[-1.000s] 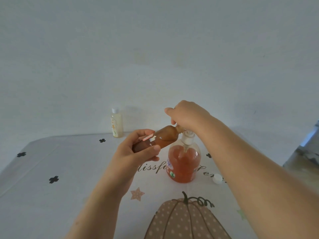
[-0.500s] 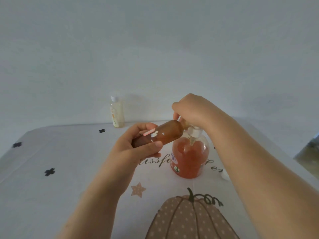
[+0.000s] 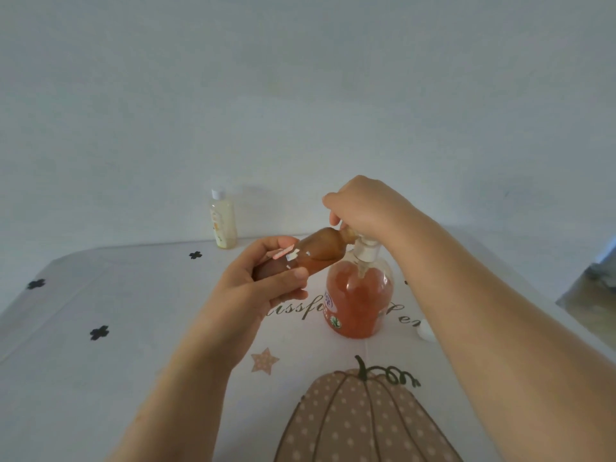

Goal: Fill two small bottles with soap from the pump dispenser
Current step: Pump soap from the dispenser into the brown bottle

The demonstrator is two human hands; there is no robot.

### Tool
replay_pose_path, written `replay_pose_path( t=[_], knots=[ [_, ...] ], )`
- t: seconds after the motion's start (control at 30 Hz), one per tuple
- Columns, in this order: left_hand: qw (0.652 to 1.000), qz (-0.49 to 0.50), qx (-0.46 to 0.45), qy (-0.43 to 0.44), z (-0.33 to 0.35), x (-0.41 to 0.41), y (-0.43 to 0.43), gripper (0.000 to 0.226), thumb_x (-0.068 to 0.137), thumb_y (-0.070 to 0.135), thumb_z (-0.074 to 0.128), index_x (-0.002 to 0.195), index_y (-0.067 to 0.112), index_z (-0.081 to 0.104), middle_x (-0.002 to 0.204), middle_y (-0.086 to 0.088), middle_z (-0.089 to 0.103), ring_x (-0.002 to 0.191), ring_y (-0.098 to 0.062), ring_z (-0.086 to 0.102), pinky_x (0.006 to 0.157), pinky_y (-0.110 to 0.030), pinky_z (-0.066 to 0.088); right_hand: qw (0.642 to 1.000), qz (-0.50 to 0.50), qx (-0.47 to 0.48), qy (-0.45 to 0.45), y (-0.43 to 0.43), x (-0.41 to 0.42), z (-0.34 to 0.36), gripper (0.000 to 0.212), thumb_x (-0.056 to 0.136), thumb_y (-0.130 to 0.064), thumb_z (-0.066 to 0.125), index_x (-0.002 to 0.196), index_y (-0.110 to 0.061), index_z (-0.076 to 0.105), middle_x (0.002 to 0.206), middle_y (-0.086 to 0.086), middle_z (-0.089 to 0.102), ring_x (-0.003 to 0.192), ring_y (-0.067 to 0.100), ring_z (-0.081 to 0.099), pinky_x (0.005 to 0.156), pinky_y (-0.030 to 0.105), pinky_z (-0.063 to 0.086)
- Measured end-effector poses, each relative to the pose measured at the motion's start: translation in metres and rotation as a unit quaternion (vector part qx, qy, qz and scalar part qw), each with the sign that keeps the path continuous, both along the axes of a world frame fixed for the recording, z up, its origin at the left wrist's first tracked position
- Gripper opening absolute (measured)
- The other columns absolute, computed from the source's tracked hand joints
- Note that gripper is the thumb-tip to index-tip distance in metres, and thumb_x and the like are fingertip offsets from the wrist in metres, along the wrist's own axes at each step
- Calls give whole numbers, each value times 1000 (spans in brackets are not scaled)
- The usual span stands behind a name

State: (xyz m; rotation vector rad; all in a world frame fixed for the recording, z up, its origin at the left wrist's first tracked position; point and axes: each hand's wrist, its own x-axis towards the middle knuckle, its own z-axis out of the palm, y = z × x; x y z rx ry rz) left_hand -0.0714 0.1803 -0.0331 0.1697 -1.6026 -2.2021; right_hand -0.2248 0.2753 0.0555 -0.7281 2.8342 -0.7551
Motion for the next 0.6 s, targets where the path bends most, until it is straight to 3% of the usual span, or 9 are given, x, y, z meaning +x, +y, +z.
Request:
replay_pose_path(
  t=[0.3, 0.6],
  knots=[
    [1000, 22, -14, 1, 6, 4, 5, 45, 68, 11, 76, 112, 9, 66, 88, -5, 72, 75, -24, 68, 78, -36, 55, 1000, -2, -4, 13, 3, 1, 10, 36, 95, -38, 48, 95, -12, 73, 89, 4, 76, 85, 26, 72, 90, 39, 56],
    [1000, 12, 11, -3, 5, 3, 4, 47, 65, 8, 75, 111, 6, 65, 87, -7, 70, 75, -25, 65, 75, -32, 57, 1000, 20, 3, 15, 2, 6, 9, 36, 96, -36, 47, 93, -12, 74, 88, 3, 76, 85, 25, 72, 87, 37, 56]
  ],
)
